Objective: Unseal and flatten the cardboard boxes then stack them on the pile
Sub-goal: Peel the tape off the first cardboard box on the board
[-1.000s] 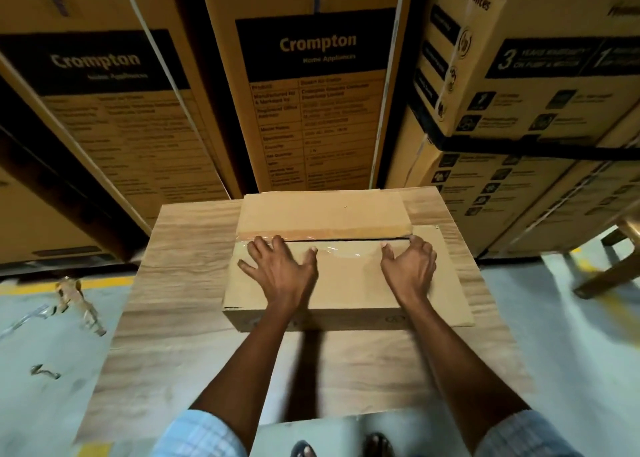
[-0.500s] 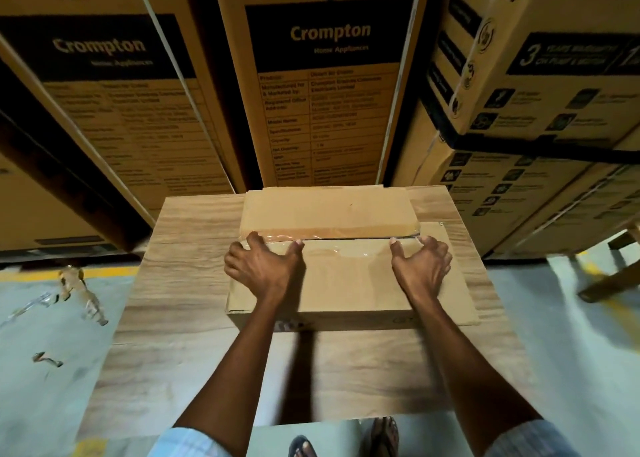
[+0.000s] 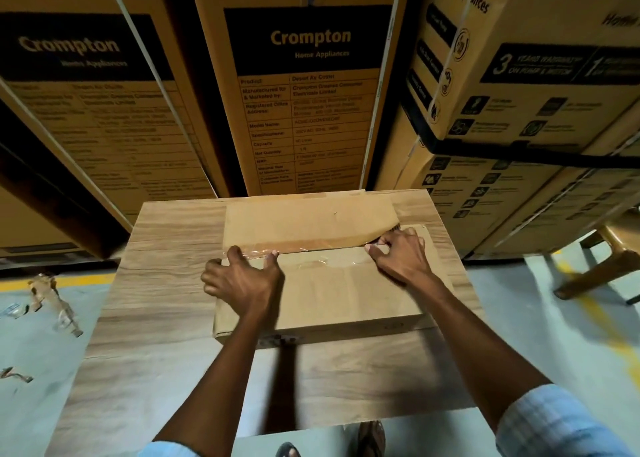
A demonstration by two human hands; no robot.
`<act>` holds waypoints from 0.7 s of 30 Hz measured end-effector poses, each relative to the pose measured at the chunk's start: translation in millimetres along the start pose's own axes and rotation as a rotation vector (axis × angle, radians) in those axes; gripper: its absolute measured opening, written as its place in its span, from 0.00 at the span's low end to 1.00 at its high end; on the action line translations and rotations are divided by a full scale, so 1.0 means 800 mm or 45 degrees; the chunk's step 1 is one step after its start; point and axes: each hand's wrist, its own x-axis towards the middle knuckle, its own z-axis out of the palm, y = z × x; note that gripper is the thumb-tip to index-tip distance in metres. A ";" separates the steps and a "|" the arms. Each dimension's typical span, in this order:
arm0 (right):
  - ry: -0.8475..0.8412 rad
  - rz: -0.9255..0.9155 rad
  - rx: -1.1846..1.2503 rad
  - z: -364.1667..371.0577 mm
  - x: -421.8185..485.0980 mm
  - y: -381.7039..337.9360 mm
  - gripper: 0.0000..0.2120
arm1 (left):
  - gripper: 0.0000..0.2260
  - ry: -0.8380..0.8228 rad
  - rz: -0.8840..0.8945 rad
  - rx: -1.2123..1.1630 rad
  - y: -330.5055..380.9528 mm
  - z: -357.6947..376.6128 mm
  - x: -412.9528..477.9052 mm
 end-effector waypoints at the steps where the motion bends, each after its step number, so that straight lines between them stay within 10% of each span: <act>1: -0.011 -0.052 -0.051 0.004 -0.001 -0.007 0.21 | 0.29 -0.005 0.004 0.001 0.000 0.000 -0.001; 21: -0.224 -0.458 -0.162 0.093 -0.028 -0.199 0.23 | 0.27 -0.051 0.023 -0.215 -0.029 -0.011 -0.008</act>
